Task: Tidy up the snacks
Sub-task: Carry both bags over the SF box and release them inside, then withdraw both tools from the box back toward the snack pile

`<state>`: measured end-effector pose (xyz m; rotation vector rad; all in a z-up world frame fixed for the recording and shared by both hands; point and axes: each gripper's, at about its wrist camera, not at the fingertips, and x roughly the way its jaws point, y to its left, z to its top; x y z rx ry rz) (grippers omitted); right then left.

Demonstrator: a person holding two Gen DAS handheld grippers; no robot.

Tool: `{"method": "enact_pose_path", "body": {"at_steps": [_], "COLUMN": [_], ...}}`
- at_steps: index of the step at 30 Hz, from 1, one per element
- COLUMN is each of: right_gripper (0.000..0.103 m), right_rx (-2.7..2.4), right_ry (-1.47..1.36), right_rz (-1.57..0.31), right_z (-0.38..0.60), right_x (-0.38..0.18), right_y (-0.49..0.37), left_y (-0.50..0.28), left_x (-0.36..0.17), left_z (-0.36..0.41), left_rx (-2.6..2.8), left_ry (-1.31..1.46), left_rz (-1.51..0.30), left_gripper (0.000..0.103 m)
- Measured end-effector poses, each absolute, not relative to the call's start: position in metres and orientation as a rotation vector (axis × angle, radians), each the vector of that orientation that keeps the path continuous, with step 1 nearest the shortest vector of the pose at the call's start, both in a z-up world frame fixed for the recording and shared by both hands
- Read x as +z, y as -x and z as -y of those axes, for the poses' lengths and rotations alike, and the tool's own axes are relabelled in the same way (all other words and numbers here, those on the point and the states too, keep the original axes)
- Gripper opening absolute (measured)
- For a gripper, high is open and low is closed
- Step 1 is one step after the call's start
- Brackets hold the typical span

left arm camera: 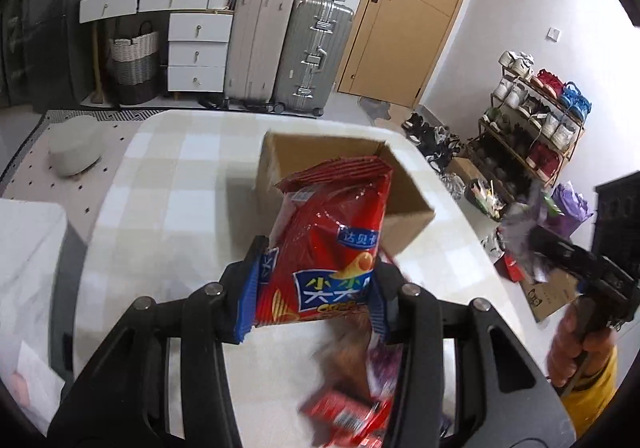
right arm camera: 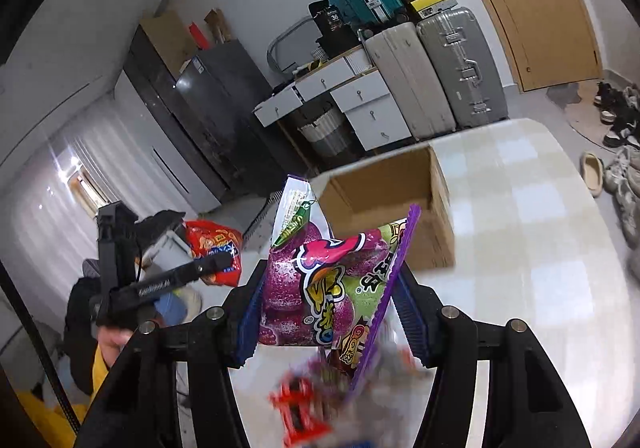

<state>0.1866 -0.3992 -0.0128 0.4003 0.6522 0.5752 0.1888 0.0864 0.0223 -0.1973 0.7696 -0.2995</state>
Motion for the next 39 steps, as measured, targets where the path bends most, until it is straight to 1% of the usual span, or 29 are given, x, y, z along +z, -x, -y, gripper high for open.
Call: {"method": "enact_pose_path", "body": {"at_steps": [5, 11, 16, 21, 22, 23, 24, 25, 29, 30, 31, 34, 38, 39], "right_gripper": [0.059, 0.059, 0.059, 0.061, 0.062, 0.066, 0.074, 0.076, 0.078, 0.078, 0.078, 0.078, 0.078, 0.080], "right_rx": [0.600, 0.582, 0.543, 0.499, 0.490, 0.482, 0.473, 0.459, 0.432, 0.436, 0.443, 0.449, 0.456, 0.467], "right_ry": [-0.474, -0.487, -0.468, -0.387, -0.361, -0.335, -0.322, -0.310, -0.278, -0.281, -0.292, -0.310, -0.309, -0.307], "right_rz": [-0.749, -0.811, -0.859, -0.876, -0.872, -0.872, -0.874, -0.877, -0.865, -0.861, -0.848, -0.807, -0.750, -0.735], "right_z": [0.384, 0.366, 0.354, 0.345, 0.344, 0.342, 0.341, 0.341, 0.342, 0.343, 0.346, 0.356, 0.367, 0.369], "right_x": [-0.018, -0.033, -0.055, -0.066, -0.067, -0.068, -0.069, -0.071, -0.068, -0.066, -0.062, -0.049, -0.029, -0.025], "right_y": [-0.260, -0.325, -0.350, -0.365, -0.368, -0.371, -0.373, -0.374, -0.373, -0.371, -0.367, -0.351, -0.310, -0.299], "left_y": [-0.241, -0.298, -0.340, -0.370, -0.374, -0.378, -0.382, -0.384, -0.382, -0.379, -0.376, -0.347, -0.294, -0.281], "left_x": [0.024, 0.010, -0.017, -0.049, -0.056, -0.063, -0.069, -0.073, -0.078, -0.075, -0.073, -0.053, -0.020, -0.013], "left_z": [-0.069, -0.045, -0.030, -0.019, -0.017, -0.015, -0.013, -0.013, -0.012, -0.011, -0.011, -0.021, -0.026, -0.027], "left_rx": [-0.314, -0.317, -0.303, -0.295, -0.292, -0.277, -0.259, -0.269, -0.265, -0.264, -0.257, -0.234, -0.172, -0.160], "left_ry": [0.253, 0.288, 0.287, 0.262, 0.250, 0.231, 0.222, 0.232, 0.229, 0.222, 0.212, 0.205, 0.185, 0.178], "left_rz": [-0.817, -0.868, -0.916, -0.969, -0.977, -0.988, -0.993, -0.988, -1.000, -0.994, -0.986, -0.916, -0.810, -0.781], "left_gripper": [0.042, 0.042, 0.042, 0.042, 0.043, 0.046, 0.047, 0.048, 0.053, 0.060, 0.073, 0.080, 0.082, 0.085]}}
